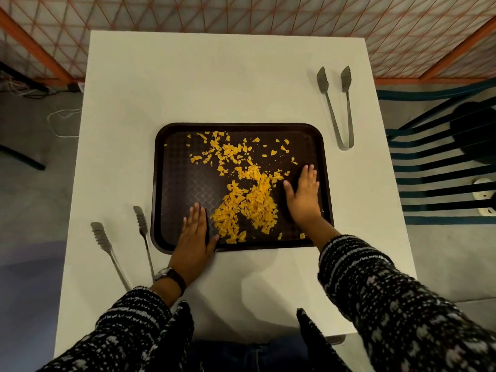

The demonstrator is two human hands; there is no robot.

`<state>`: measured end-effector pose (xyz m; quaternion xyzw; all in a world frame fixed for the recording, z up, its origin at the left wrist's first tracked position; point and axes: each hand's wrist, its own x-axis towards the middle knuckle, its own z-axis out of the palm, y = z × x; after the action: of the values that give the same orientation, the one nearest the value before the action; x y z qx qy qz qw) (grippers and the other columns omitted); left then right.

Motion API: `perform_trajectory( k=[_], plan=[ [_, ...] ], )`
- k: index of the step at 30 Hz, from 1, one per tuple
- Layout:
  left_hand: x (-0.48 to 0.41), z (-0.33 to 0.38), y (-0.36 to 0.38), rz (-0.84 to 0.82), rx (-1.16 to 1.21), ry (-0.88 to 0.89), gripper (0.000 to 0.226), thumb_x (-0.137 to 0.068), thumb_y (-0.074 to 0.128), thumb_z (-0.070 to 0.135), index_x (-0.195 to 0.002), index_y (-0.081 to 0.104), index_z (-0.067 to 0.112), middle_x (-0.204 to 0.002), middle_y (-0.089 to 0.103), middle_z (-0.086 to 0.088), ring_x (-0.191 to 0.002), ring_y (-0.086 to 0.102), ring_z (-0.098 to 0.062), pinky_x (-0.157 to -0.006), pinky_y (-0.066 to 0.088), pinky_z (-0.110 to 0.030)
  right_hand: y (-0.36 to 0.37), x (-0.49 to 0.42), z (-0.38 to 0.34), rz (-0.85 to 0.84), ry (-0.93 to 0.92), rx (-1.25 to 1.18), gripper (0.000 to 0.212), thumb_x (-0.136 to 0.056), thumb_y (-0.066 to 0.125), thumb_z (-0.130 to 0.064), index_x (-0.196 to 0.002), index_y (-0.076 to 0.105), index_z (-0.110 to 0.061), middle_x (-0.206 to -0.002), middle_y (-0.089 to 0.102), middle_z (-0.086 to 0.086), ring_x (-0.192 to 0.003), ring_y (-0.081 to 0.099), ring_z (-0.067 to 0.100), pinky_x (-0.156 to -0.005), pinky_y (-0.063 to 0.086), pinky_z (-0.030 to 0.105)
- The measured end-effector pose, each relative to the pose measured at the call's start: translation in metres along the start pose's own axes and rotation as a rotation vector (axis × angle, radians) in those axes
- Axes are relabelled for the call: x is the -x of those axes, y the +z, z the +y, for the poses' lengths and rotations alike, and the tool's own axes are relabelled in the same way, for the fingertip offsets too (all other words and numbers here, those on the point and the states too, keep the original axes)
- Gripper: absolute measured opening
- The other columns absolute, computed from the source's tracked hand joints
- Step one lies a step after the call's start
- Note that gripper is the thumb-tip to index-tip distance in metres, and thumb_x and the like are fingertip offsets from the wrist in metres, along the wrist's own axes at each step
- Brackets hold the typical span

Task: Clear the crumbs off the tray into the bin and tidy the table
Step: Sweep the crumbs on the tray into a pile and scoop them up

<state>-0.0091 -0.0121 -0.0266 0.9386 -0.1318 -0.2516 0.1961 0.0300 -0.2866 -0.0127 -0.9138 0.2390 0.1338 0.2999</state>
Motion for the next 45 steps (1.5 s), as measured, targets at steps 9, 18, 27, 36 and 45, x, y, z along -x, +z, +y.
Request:
perform_trajectory(
  k=[9, 18, 27, 36, 45],
  plan=[
    [-0.001, 0.001, 0.001, 0.045, 0.094, 0.0, 0.086, -0.08, 0.011, 0.06, -0.146, -0.005, 0.007, -0.15, -0.017, 0.0, -0.14, -0.017, -0.012, -0.115, -0.01, -0.028, 0.036, 0.04, -0.033, -0.173, -0.294, -0.091, 0.069, -0.097, 0.033, -0.041, -0.148, -0.005, -0.014, -0.157, -0.008, 0.001, -0.138, -0.017, 0.009, -0.117, -0.009, 0.034],
    [-0.075, -0.003, -0.053, 0.233, 0.23, -0.072, 0.069, -0.096, 0.039, 0.031, -0.147, -0.002, 0.008, -0.157, -0.006, -0.008, -0.143, -0.01, -0.017, -0.116, -0.006, -0.031, 0.009, 0.051, 0.021, -0.033, -0.142, 0.153, 0.06, -0.098, 0.032, -0.039, -0.149, 0.011, -0.014, -0.159, -0.003, 0.006, -0.145, -0.01, 0.018, -0.114, -0.011, 0.033],
    [-0.151, -0.014, -0.077, 0.294, 0.009, -0.195, 0.07, -0.096, 0.033, 0.04, -0.146, 0.002, 0.001, -0.155, -0.002, -0.023, -0.144, -0.005, -0.033, -0.118, -0.002, -0.04, 0.018, 0.06, 0.051, -0.183, -0.135, 0.365, 0.091, -0.069, -0.019, -0.078, -0.14, -0.022, -0.021, -0.148, -0.03, -0.002, -0.138, -0.029, 0.016, -0.114, -0.016, 0.04],
    [-0.115, 0.031, -0.04, 0.035, 0.095, 0.203, 0.066, -0.097, 0.027, 0.04, -0.147, -0.007, 0.013, -0.156, -0.007, -0.004, -0.144, -0.009, -0.018, -0.117, -0.004, -0.034, 0.02, 0.061, 0.047, -0.176, -0.124, 0.397, 0.094, -0.069, -0.018, -0.079, -0.141, -0.019, -0.019, -0.148, -0.027, -0.002, -0.139, -0.027, 0.017, -0.113, -0.017, 0.041],
    [-0.137, -0.013, -0.069, 0.272, 0.002, -0.119, 0.072, -0.096, 0.031, 0.041, -0.146, -0.003, 0.001, -0.155, -0.008, -0.02, -0.144, -0.01, -0.03, -0.115, -0.009, -0.036, 0.02, 0.06, 0.045, -0.182, -0.121, 0.41, 0.094, -0.068, -0.019, -0.079, -0.14, -0.021, -0.019, -0.148, -0.03, -0.002, -0.138, -0.029, 0.017, -0.113, -0.018, 0.041]
  ],
)
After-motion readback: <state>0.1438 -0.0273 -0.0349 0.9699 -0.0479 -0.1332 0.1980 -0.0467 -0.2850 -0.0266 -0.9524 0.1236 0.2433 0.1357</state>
